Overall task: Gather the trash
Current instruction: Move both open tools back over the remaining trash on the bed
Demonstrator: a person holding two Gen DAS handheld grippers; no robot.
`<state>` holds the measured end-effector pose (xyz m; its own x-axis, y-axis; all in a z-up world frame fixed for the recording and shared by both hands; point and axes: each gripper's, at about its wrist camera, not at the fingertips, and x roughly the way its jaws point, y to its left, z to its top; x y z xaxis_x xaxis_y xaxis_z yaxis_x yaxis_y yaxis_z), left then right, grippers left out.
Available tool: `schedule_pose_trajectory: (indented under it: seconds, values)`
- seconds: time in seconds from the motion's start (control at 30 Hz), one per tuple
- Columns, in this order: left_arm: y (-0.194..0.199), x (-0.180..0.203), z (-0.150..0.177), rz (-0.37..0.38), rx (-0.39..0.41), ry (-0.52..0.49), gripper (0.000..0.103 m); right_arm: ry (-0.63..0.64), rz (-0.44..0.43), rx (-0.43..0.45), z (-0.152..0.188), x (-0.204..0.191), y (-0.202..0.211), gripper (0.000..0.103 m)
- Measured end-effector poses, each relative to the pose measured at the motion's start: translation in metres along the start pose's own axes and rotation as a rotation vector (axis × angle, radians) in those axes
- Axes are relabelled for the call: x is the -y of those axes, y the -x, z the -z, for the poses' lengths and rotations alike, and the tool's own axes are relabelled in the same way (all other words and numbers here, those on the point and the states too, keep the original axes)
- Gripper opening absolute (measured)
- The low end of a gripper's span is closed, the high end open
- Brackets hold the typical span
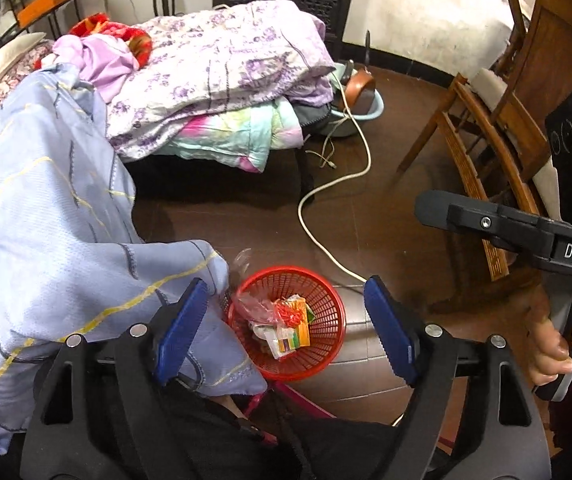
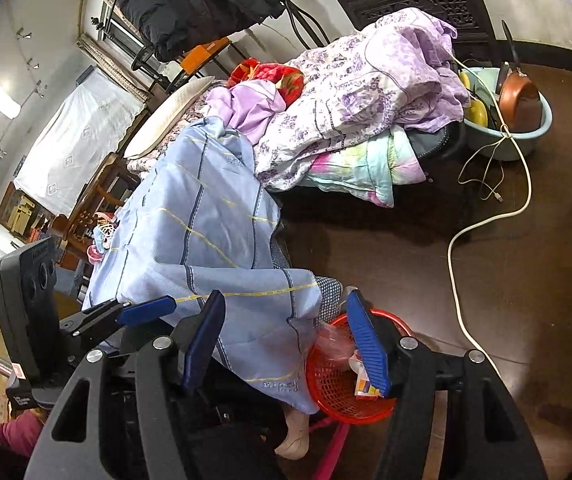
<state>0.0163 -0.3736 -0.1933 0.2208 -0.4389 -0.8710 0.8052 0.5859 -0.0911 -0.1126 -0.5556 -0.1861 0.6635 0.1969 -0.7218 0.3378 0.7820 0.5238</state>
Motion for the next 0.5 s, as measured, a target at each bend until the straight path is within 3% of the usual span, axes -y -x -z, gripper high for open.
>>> schedule_pose_trajectory:
  seconds: [0.5]
  values:
    - [0.048,-0.02,0.003,-0.046,0.113,0.065,0.08,0.083,-0.007,0.037,-0.005,-0.033,0.016,0.063]
